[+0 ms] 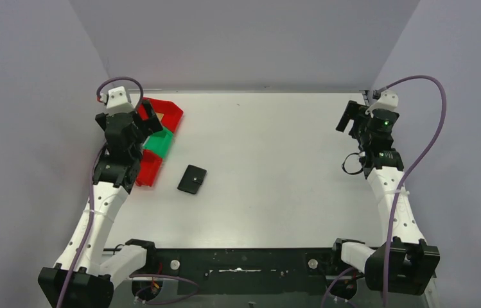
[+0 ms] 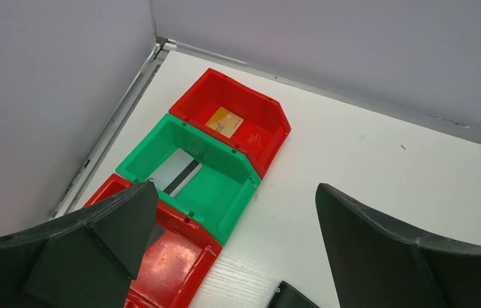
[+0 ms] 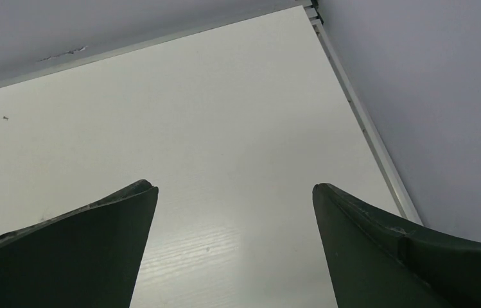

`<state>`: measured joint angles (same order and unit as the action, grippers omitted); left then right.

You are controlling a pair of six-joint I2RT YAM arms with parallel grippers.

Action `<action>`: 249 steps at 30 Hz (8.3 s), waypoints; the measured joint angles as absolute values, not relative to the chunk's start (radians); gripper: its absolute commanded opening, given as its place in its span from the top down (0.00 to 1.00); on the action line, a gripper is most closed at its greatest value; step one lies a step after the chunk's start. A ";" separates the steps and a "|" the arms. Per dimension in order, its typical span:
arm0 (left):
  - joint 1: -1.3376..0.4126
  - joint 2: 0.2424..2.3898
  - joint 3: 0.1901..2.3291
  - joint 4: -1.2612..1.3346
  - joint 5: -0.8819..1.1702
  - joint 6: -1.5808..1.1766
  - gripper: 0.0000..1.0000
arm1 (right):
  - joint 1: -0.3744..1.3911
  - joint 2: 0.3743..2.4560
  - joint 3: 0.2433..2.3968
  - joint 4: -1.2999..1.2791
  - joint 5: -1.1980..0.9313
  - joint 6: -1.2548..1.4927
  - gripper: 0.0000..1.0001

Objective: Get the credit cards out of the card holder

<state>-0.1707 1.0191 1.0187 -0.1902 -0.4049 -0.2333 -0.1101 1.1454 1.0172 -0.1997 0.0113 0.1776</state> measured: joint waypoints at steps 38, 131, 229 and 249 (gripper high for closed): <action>-0.189 1.591 1.301 -0.635 -0.068 -0.469 0.03 | 0.175 1.084 0.744 -0.414 -0.398 0.522 0.02; -0.777 1.727 1.227 -0.400 -0.112 -0.097 0.19 | 0.180 0.984 0.654 -0.490 -0.233 0.588 0.02; -0.759 1.219 0.558 -0.132 -0.002 -0.812 0.28 | 0.822 1.114 0.388 -0.060 -0.019 1.138 0.41; -0.910 1.253 0.463 0.002 0.115 -0.855 0.50 | 0.759 1.481 0.683 -0.001 -0.151 1.050 0.32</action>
<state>-0.9100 1.2533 0.4629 0.0017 0.1146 -0.8555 0.7586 1.4811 0.6827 -0.0013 -0.1509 1.0500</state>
